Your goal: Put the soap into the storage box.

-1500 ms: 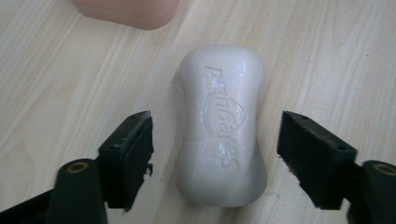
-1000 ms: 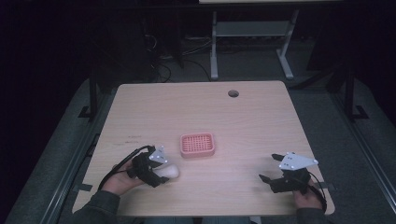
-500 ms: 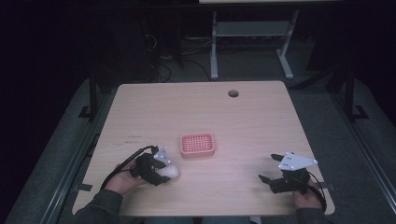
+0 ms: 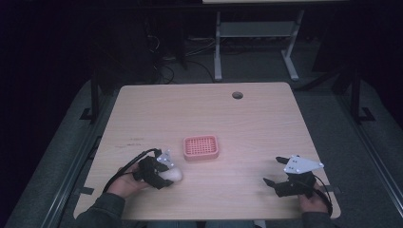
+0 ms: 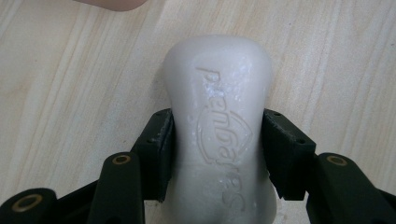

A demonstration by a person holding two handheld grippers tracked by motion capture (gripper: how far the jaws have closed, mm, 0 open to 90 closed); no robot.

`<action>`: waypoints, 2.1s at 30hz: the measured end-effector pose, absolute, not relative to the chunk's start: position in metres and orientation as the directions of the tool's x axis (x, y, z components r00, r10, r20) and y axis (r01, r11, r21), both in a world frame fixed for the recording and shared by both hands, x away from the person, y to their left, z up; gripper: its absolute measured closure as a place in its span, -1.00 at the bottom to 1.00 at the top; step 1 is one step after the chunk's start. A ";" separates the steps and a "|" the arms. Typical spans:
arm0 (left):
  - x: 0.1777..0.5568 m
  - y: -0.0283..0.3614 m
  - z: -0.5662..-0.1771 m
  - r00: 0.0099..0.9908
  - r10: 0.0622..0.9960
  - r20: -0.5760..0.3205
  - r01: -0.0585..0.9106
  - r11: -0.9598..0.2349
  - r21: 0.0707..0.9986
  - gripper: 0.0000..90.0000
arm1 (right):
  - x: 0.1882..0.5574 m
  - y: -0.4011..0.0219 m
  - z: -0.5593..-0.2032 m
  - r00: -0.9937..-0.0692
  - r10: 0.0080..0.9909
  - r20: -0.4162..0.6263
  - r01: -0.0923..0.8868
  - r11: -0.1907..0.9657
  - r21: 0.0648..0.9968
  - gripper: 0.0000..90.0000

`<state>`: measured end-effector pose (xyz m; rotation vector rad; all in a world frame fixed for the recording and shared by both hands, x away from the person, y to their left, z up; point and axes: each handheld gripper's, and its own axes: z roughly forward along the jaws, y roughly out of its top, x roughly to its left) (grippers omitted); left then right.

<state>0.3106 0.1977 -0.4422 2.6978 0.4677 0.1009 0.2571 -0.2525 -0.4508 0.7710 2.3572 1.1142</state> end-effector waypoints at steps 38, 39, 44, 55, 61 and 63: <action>0.317 0.187 -0.417 0.939 0.343 0.028 0.297 -0.848 0.438 0.09 | 0.256 -0.257 -0.450 -0.750 0.649 -0.126 0.297 0.501 0.813 -0.69; 0.318 0.187 -0.416 0.939 0.341 0.031 0.295 -0.850 0.436 0.09 | 0.255 -0.257 -0.449 -0.750 0.650 -0.124 0.299 0.500 0.813 -0.69; 0.323 0.186 -0.412 0.937 0.349 0.022 0.304 -0.842 0.445 0.09 | 0.255 -0.257 -0.449 -0.751 0.649 -0.123 0.293 0.494 0.819 -0.70; 0.335 0.181 -0.405 0.940 0.340 0.013 0.299 -0.844 0.445 0.09 | 0.255 -0.258 -0.449 -0.751 0.651 -0.108 0.301 0.483 0.822 -0.70; 0.340 0.177 -0.400 0.942 0.334 0.013 0.293 -0.843 0.450 0.09 | 0.254 -0.258 -0.449 -0.752 0.650 -0.108 0.301 0.484 0.822 -0.69; 0.342 0.175 -0.400 0.943 0.332 0.015 0.291 -0.846 0.446 0.09 | 0.254 -0.258 -0.448 -0.749 0.652 -0.115 0.294 0.484 0.824 -0.69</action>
